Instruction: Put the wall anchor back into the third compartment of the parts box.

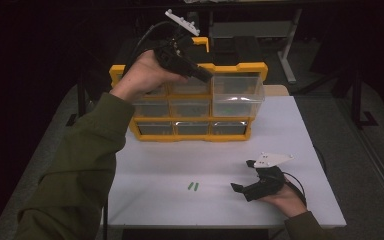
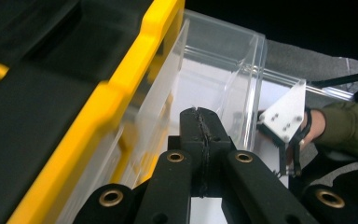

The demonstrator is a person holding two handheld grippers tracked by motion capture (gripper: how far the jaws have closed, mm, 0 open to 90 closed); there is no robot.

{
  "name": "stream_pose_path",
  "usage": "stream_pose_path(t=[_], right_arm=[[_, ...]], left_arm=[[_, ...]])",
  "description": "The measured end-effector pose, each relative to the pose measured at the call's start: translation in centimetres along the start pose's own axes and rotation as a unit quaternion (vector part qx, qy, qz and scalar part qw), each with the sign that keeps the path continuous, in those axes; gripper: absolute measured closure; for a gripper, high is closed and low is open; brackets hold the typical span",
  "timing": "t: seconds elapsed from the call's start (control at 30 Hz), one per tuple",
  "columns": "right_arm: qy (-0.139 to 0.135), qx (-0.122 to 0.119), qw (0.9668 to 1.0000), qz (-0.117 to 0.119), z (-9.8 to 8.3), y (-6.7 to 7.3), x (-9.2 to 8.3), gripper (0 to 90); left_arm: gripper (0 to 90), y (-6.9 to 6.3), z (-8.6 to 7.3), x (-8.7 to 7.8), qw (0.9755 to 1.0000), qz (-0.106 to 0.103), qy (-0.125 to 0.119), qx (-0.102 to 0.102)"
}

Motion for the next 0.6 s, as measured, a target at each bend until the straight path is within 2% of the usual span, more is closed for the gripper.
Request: stream_pose_path(t=[0.17, 0.4, 0.47, 0.5, 0.6], right_arm=[[0.0, 0.0, 1.0, 0.0, 0.0, 0.0, 0.0, 1.2], [0.002, 0.002, 1.0, -0.001, 0.0, 0.1, 0.1, 1.2], [0.002, 0.001, 1.0, -0.001, 0.0, 0.1, 0.1, 1.2], [0.002, 0.001, 1.0, -0.001, 0.0, 0.1, 0.1, 1.2], [0.004, 0.0, 1.0, -0.002, 0.0, 0.1, 0.1, 1.2]], left_arm=[[90.0, 0.4, -1.7, -0.3, 1.0, 0.004, 0.003, 0.0], [90.0, 0.8, -4.1, 0.3, 0.9999, 0.007, 0.006, -0.012], [87.8, 0.8, -4.5, 0.4, 0.9998, 0.008, 0.007, -0.014], [87.8, 0.8, -5.1, 0.7, 0.9998, 0.011, 0.009, -0.011], [81.2, 0.9, -6.1, 1.3, 0.9997, 0.015, 0.011, -0.017]])
Point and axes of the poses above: each handheld gripper's, and its own axes: x roughly forward along the jaws, z roughly out of its top, y roughly to its left, the point moved 1 cm from there along x, roughly forward along the jaws, and after that the axes turned 12 degrees about -x, right-handed, at the moved point
